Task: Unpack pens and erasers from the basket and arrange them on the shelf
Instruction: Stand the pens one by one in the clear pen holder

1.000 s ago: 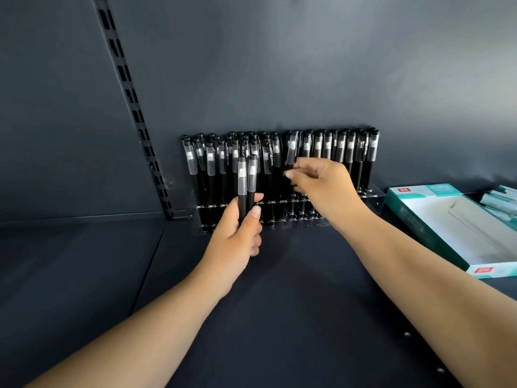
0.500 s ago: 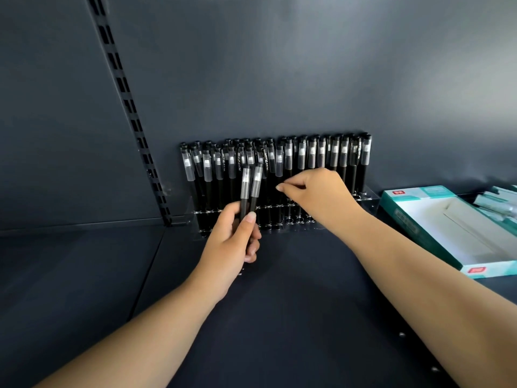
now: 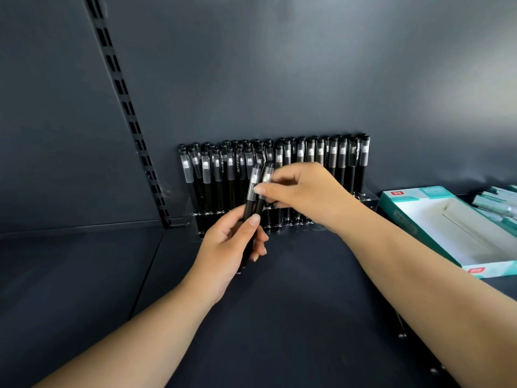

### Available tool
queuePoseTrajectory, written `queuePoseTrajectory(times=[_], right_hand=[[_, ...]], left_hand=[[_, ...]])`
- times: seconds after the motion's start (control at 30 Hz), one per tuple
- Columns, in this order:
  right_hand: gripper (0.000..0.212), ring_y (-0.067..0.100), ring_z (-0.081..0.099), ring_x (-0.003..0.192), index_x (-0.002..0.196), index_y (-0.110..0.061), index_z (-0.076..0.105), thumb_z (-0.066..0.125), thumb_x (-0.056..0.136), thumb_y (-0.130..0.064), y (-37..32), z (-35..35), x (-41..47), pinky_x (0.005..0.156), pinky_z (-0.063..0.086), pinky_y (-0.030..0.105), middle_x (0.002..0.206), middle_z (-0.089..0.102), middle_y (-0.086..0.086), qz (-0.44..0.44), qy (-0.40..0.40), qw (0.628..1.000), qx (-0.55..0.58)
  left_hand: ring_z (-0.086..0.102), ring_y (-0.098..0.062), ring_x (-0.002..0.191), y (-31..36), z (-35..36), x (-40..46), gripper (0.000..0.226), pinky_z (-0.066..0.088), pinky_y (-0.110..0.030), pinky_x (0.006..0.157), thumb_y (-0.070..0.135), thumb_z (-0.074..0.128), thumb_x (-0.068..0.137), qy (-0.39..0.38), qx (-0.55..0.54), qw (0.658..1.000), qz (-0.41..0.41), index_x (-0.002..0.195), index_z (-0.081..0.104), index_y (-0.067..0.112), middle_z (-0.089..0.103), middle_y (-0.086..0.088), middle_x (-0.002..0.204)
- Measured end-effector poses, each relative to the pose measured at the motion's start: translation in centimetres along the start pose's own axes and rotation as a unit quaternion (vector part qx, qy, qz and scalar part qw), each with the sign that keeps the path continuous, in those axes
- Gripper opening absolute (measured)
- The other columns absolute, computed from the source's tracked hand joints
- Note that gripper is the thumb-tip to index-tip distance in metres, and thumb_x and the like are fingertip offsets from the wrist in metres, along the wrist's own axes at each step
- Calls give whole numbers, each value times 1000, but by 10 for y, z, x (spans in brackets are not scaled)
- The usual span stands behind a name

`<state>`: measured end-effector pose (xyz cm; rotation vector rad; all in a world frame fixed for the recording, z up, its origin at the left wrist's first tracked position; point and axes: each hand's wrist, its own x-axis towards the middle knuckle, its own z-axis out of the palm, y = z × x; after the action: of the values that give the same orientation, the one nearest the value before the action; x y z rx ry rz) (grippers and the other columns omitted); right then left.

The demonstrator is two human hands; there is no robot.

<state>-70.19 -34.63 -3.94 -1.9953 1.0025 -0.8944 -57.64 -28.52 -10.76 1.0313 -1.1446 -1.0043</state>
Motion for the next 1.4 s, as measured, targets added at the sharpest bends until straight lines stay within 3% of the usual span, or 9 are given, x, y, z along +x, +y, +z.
queuePoseTrajectory(times=[0.1,0.2,0.37,0.6,0.77,0.87,1.07,1.2,1.4], right_hand=[[15,14,67,79,75,-9,67,63,84,-21,0,-4,0,77,56,25,78,67,4,28,-34,998,50],[11,8,66,78,85,-10,65,57,89,-17,-2,-14,3,76,55,20,93,68,4,59,-48,992,105],[10,6,66,75,84,-11,64,55,89,-10,-4,-24,2,74,55,20,85,69,-2,67,-57,975,204],[7,6,66,68,85,-13,64,57,88,-11,-3,-18,3,69,56,19,82,67,1,91,-48,975,195],[15,4,62,63,92,-14,59,48,92,-4,-8,-38,7,69,56,19,78,65,-1,45,43,972,228],[16,4,60,71,100,-16,56,48,93,-4,-6,-47,10,70,54,16,80,63,-4,1,130,983,129],[19,20,62,93,105,-19,56,47,92,-9,8,-39,16,87,52,38,96,64,1,-11,186,983,-9],[17,6,58,80,101,-17,52,44,94,-4,6,-36,15,79,54,20,88,61,-3,-16,170,984,52],[13,18,61,96,97,-18,54,47,93,-8,15,-30,16,87,52,32,90,62,-4,1,122,992,14]], left_hand=[[65,-12,67,0,1,-1,19,52,-23,58,19,47,90,11,-20,1000,-17,99,62,25,67,1,68],[68,-12,80,-1,-2,2,19,55,-25,63,23,46,90,35,-23,999,-21,100,61,30,69,1,82],[57,-8,56,1,3,-1,21,42,-20,48,11,49,89,12,-37,998,-39,99,62,24,66,3,67],[58,-9,52,4,5,-1,12,39,-18,42,10,53,88,53,-49,997,-40,94,58,19,70,1,70],[37,-7,38,5,1,0,17,22,-17,35,29,42,94,75,-11,996,-40,100,57,26,51,6,52],[28,-5,38,2,1,3,16,20,-17,36,24,34,98,95,-28,994,-46,93,50,23,39,7,50],[47,-5,61,-8,2,4,26,39,-23,59,10,34,98,79,50,996,-3,96,52,28,50,5,69],[58,3,72,-11,0,3,26,46,-19,71,13,37,97,58,77,995,17,100,50,35,58,6,74],[62,4,84,-11,0,4,25,48,-24,84,7,38,96,35,80,996,5,101,44,31,65,7,86]])
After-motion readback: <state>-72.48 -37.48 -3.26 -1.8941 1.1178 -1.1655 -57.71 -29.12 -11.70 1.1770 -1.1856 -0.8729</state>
